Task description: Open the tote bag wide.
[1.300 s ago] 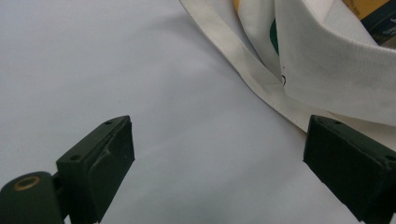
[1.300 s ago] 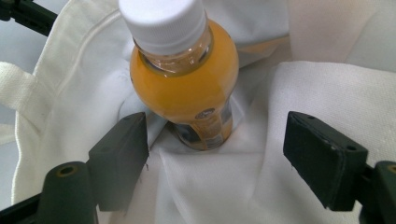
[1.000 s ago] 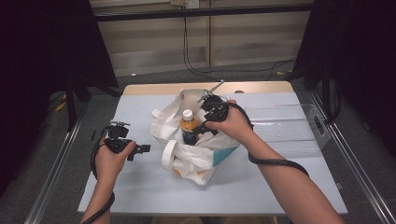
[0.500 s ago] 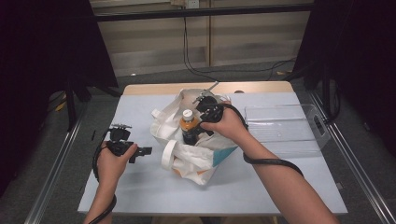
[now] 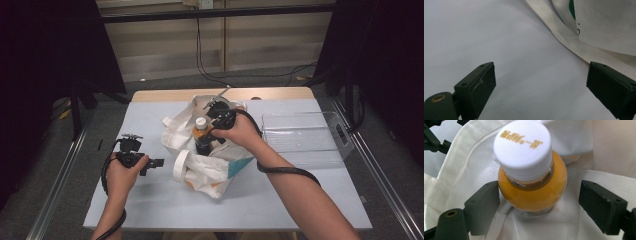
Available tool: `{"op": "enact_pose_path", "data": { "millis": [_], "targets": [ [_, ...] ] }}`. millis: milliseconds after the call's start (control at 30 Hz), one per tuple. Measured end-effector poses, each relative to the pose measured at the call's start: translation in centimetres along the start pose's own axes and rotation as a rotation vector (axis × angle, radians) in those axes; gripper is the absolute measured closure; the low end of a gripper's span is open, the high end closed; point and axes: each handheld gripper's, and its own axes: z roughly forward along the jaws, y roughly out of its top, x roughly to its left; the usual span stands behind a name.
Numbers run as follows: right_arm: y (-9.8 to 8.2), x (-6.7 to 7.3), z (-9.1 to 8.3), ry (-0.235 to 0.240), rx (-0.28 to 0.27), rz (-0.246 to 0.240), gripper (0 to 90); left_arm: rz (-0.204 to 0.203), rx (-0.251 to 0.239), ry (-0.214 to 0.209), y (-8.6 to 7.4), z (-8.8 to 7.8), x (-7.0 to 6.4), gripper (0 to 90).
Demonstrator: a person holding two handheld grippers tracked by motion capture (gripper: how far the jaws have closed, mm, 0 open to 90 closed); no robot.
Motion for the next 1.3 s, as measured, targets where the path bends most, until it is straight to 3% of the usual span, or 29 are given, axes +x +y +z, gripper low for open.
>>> {"op": "enact_pose_path", "data": {
  "millis": [167,567,633,733,833,933,1000,1067,1300],
  "targets": [
    [0.1,0.1,0.5,0.001,0.005,-0.012,16.4,0.011,0.009,0.004,-0.1,-0.1,0.2,8.7],
    [0.4,0.2,0.9,-0.004,0.015,-0.012,17.3,-0.011,0.006,0.002,-0.3,0.0,0.2,8.7],
    [0.4,0.3,1.1,-0.006,0.016,-0.01,18.3,-0.024,-0.006,-0.001,-0.3,0.0,0.2,8.7],
    [0.4,0.4,1.4,-0.005,0.02,-0.018,19.4,-0.004,0.013,-0.002,-0.3,0.0,0.3,8.7],
    [0.4,0.5,1.5,-0.011,0.018,-0.022,22.5,-0.022,0.003,-0.003,-0.3,0.1,0.2,8.7],
    [0.4,0.6,1.6,-0.012,0.016,-0.025,25.0,-0.003,0.014,-0.009,-0.3,0.0,0.3,8.7],
    [0.4,0.7,1.6,-0.002,0.013,-0.027,29.1,-0.024,-0.003,-0.012,-0.4,0.1,0.1,8.7],
    [0.5,0.7,1.6,-0.006,0.014,-0.03,29.4,-0.008,-0.002,-0.013,-0.4,0.0,0.3,8.6],
    [0.4,0.8,1.5,-0.01,0.016,-0.034,29.8,-0.019,-0.004,-0.014,-0.4,-0.1,0.3,8.6]
  ]
}}
